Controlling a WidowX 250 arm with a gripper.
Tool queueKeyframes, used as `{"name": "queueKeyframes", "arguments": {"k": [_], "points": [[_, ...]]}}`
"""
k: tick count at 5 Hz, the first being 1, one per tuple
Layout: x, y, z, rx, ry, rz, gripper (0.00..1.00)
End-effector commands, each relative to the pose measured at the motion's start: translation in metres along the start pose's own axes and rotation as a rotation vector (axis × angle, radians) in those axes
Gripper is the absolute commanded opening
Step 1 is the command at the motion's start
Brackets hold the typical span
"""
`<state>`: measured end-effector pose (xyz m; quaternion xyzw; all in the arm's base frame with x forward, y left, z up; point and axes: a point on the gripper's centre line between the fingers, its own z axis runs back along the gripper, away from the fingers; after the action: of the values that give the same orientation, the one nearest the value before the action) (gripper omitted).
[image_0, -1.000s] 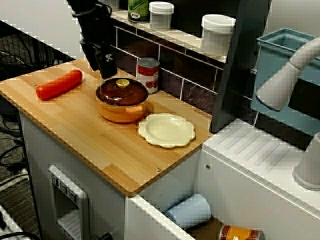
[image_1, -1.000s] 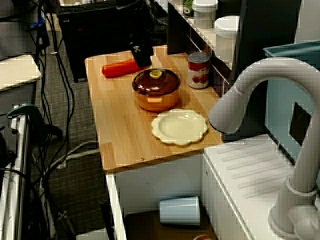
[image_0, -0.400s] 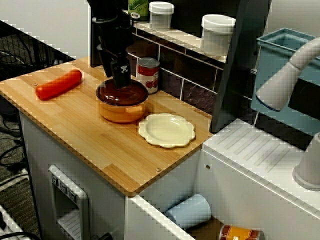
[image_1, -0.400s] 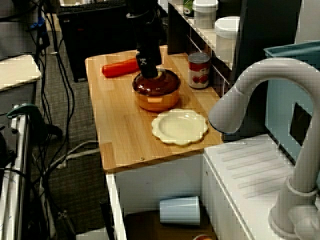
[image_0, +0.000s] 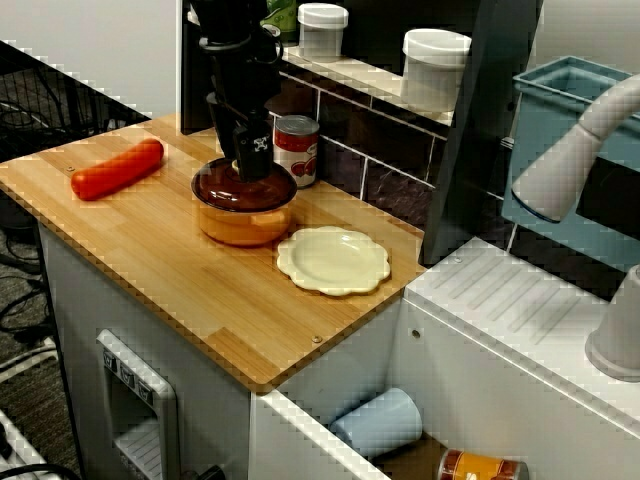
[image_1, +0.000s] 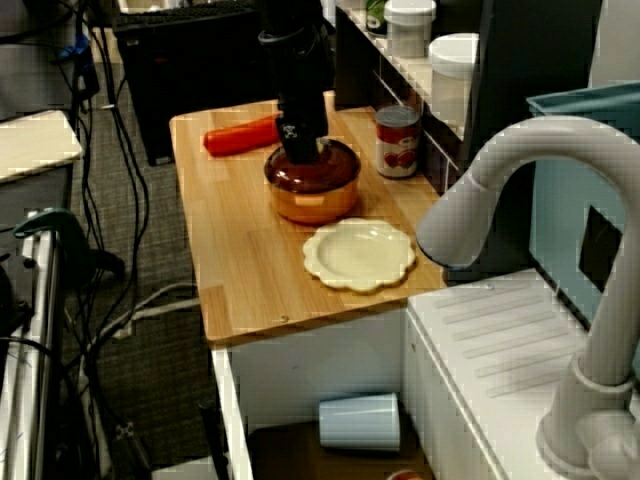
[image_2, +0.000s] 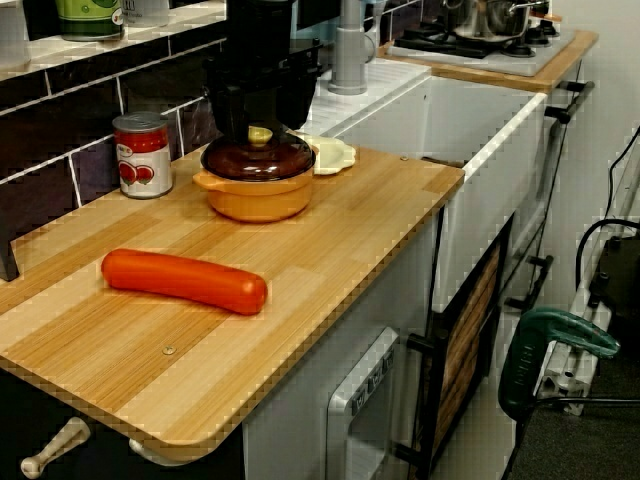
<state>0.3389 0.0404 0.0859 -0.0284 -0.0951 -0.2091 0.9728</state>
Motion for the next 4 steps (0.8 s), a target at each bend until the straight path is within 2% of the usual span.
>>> {"name": "queueKeyframes", "arguments": {"k": [1, 4], "points": [[0.0026, 0.0020, 0.0269, 0.043, -0.065, 0.012, 1.00], [0.0016, 0.0054, 0.0190, 0.061, -0.064, 0.040, 1.00]]}}
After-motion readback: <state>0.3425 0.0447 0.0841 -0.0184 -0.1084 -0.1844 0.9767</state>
